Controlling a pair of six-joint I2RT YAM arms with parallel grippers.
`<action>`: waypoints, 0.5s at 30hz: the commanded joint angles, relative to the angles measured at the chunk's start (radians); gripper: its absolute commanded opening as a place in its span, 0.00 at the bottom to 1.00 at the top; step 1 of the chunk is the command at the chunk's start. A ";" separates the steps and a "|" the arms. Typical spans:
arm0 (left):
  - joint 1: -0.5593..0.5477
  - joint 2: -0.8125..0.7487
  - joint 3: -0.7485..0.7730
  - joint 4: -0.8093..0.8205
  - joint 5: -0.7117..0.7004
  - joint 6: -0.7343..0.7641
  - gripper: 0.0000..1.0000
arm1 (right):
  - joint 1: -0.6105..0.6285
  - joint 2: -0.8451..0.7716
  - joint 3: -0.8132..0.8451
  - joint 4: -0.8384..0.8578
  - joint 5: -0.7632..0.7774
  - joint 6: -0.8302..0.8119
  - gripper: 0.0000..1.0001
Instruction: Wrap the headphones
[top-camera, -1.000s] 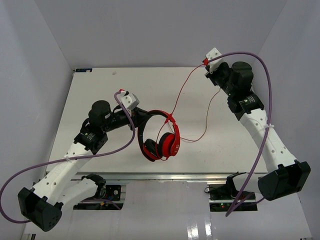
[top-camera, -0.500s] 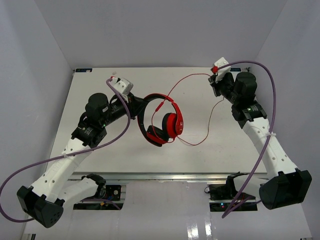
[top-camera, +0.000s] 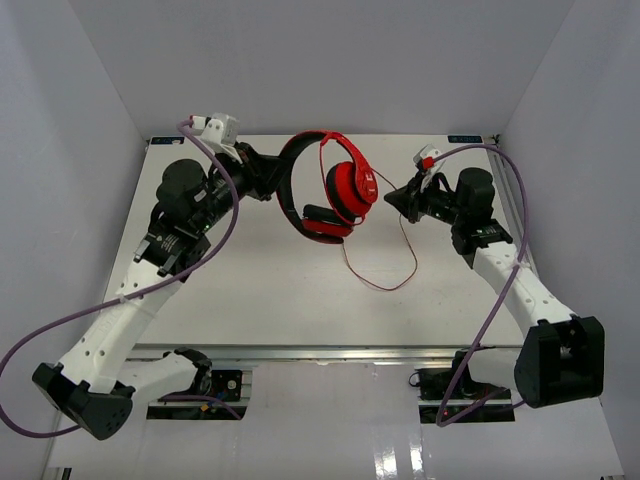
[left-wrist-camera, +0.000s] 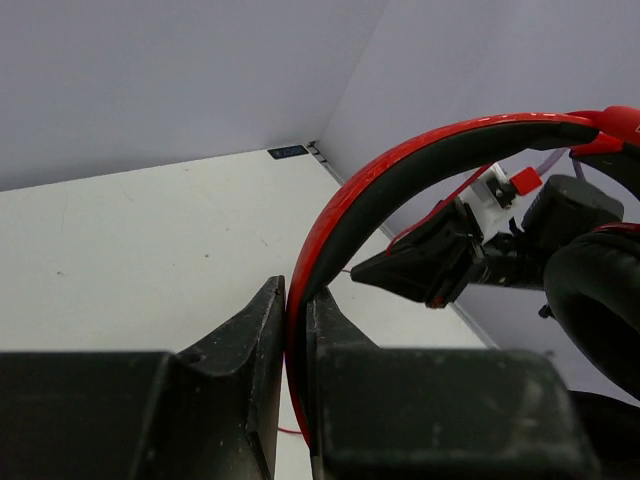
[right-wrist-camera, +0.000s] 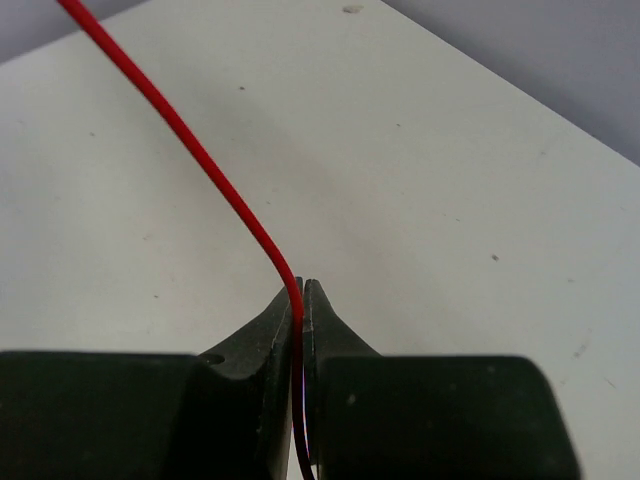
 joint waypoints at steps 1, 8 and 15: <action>0.000 0.041 0.062 0.070 -0.151 -0.184 0.00 | -0.007 0.054 -0.020 0.260 -0.205 0.216 0.08; 0.000 0.110 0.057 0.178 -0.347 -0.345 0.00 | 0.037 0.115 -0.014 0.406 -0.260 0.347 0.08; -0.026 0.213 0.127 0.162 -0.564 -0.381 0.00 | 0.116 0.112 0.010 0.348 -0.228 0.256 0.08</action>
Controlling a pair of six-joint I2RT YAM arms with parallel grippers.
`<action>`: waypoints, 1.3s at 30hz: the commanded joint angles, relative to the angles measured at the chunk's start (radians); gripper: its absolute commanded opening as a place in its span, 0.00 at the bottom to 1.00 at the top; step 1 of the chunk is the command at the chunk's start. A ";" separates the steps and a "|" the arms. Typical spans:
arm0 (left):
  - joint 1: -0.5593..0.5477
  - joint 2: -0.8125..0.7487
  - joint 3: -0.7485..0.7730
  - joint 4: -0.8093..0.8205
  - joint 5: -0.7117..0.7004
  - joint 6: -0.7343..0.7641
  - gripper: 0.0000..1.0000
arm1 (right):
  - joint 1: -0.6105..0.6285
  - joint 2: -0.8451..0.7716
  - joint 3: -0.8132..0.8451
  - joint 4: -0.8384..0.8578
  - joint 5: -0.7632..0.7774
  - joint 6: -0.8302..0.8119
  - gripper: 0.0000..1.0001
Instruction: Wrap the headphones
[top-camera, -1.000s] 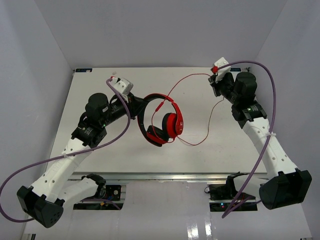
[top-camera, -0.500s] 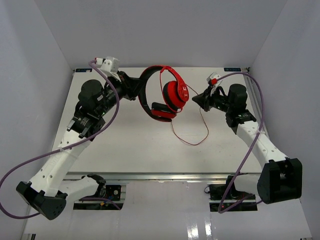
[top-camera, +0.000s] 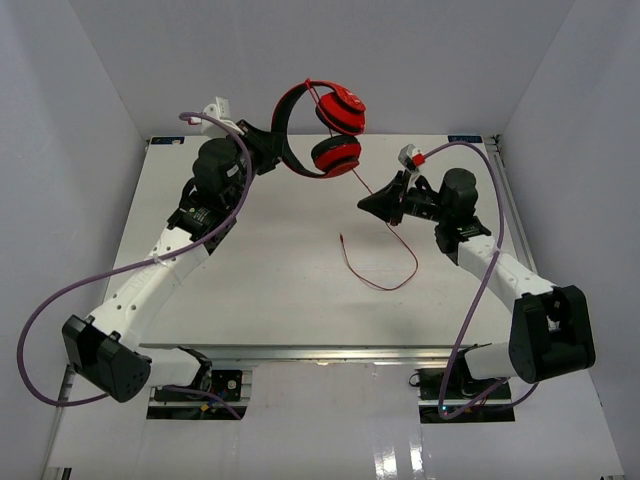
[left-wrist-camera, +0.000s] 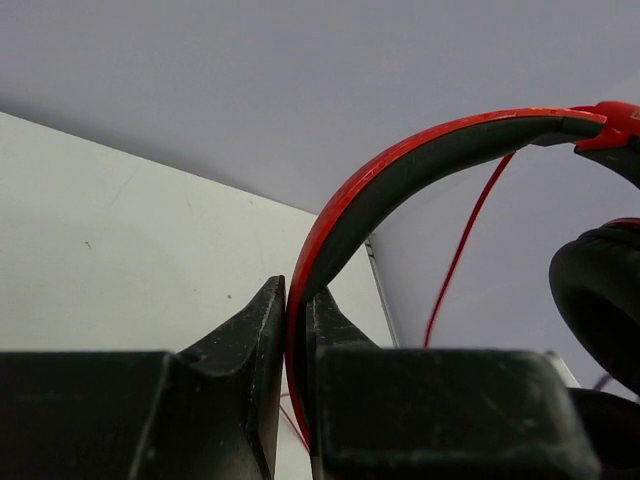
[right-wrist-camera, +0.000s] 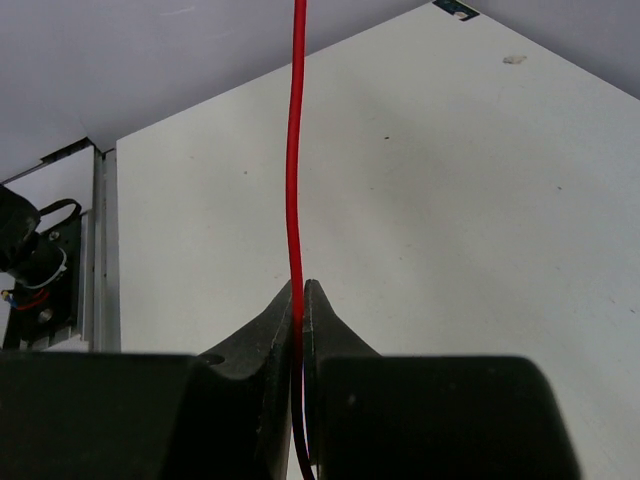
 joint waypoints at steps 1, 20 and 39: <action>-0.022 0.026 0.083 0.074 -0.212 -0.065 0.00 | 0.061 -0.016 0.043 -0.032 0.013 -0.097 0.08; -0.093 0.266 0.115 0.101 -0.517 0.291 0.00 | 0.335 -0.047 0.266 -0.559 0.478 -0.708 0.13; -0.195 0.250 -0.115 0.107 -0.339 0.677 0.00 | 0.387 -0.123 0.230 -0.529 1.033 -1.108 0.16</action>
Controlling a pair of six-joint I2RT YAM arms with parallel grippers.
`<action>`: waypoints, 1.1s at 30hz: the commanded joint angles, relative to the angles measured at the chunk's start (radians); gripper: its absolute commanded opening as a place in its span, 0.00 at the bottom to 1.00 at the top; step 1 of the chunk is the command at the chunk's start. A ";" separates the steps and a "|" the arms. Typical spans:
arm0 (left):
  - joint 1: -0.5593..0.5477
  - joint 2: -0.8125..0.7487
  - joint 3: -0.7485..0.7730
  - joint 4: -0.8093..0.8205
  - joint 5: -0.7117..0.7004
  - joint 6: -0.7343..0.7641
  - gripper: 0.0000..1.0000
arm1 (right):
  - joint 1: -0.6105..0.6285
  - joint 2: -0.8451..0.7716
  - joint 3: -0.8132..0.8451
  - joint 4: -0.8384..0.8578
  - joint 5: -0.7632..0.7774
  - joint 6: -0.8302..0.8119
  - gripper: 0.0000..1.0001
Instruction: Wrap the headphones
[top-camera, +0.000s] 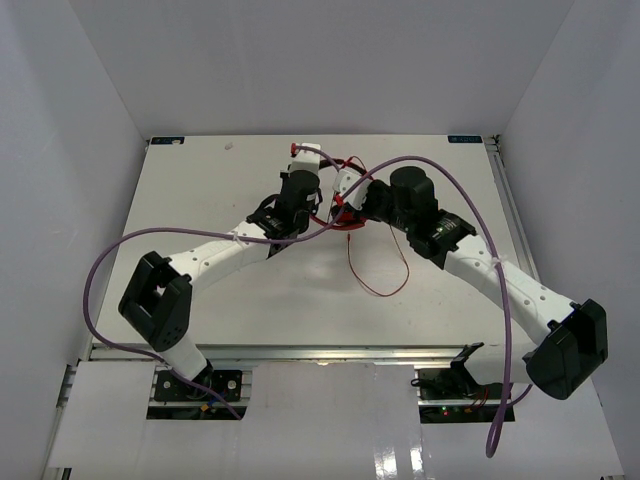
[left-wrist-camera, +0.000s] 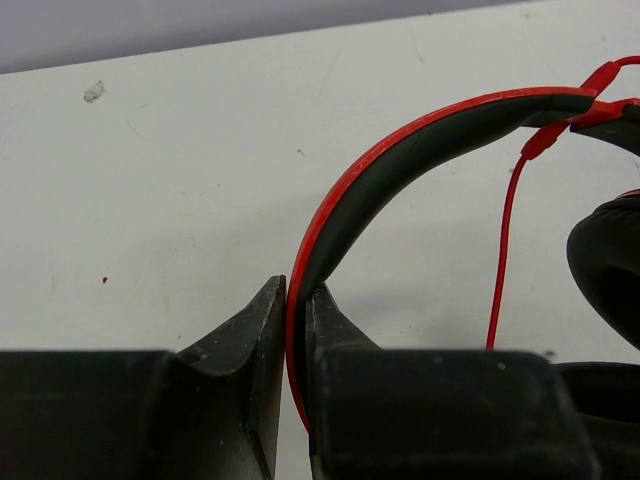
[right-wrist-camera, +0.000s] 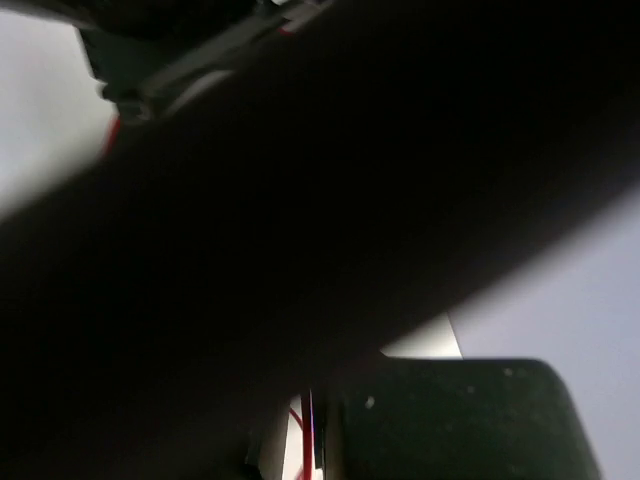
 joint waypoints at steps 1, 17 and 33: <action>0.009 -0.108 -0.028 0.023 0.100 0.074 0.00 | -0.001 -0.049 -0.048 0.148 0.169 -0.110 0.16; 0.009 -0.308 -0.148 -0.026 0.364 -0.056 0.00 | -0.170 -0.042 -0.112 0.198 -0.052 0.078 0.21; 0.015 -0.402 -0.174 -0.092 0.563 -0.202 0.00 | -0.356 -0.034 -0.102 0.137 -0.384 0.333 0.49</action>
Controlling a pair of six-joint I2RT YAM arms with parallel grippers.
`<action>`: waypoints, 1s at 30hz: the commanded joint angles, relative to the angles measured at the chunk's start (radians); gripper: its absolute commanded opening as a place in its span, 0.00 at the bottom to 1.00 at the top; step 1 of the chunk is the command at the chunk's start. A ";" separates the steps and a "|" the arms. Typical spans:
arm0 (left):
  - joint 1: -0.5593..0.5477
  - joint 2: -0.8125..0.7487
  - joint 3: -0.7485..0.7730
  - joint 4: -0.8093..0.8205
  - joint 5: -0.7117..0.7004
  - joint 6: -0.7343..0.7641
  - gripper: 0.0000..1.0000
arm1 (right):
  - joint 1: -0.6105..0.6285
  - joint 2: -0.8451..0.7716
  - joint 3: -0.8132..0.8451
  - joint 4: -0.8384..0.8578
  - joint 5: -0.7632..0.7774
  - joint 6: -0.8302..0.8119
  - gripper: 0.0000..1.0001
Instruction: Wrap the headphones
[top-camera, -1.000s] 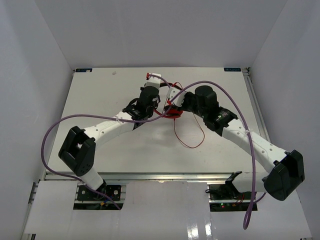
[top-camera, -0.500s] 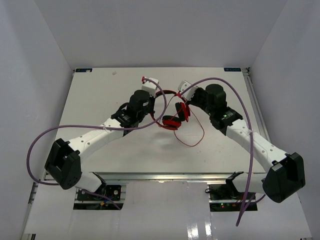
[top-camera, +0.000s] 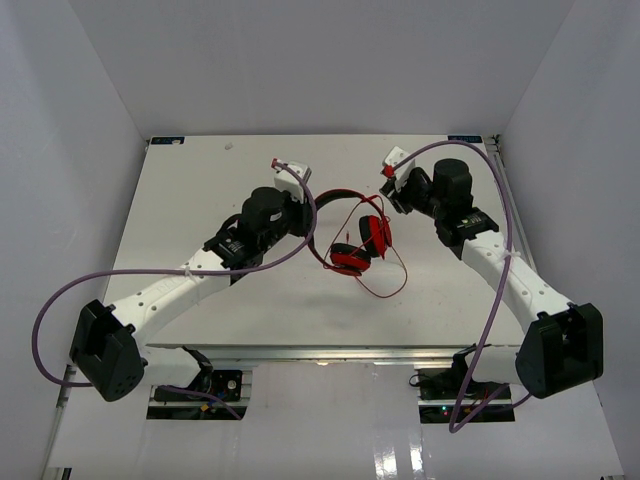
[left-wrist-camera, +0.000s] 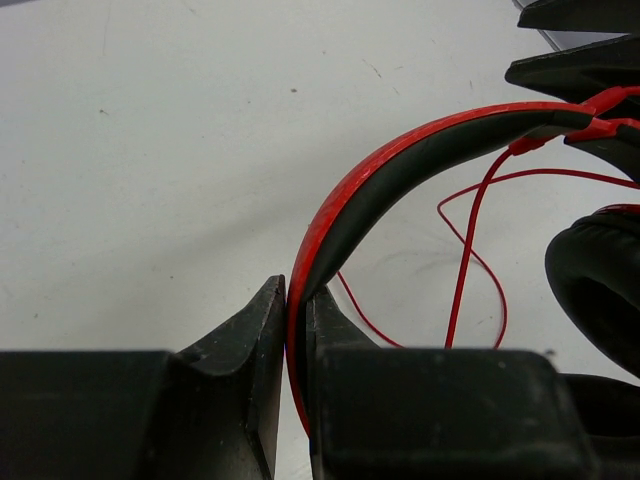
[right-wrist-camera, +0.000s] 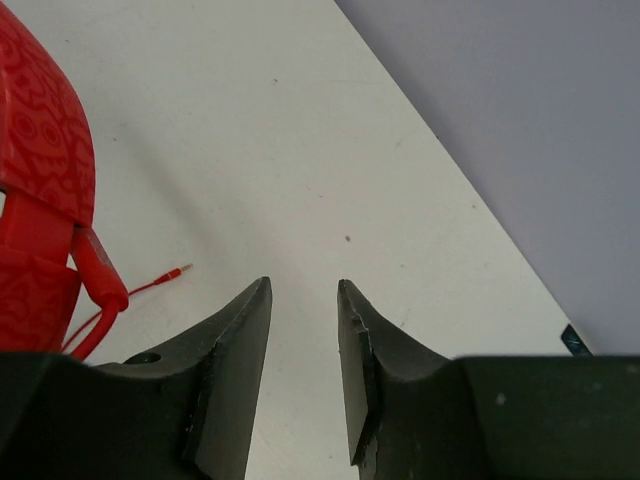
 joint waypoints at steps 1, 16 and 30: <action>0.015 -0.057 0.031 -0.022 0.068 -0.116 0.00 | -0.050 -0.045 0.002 -0.022 -0.096 0.089 0.54; 0.185 -0.072 0.034 -0.067 0.383 -0.408 0.00 | -0.194 -0.207 -0.204 -0.087 -0.378 0.062 0.88; 0.199 -0.054 0.161 -0.058 0.430 -0.566 0.00 | -0.181 -0.079 -0.341 0.376 -0.464 0.387 0.90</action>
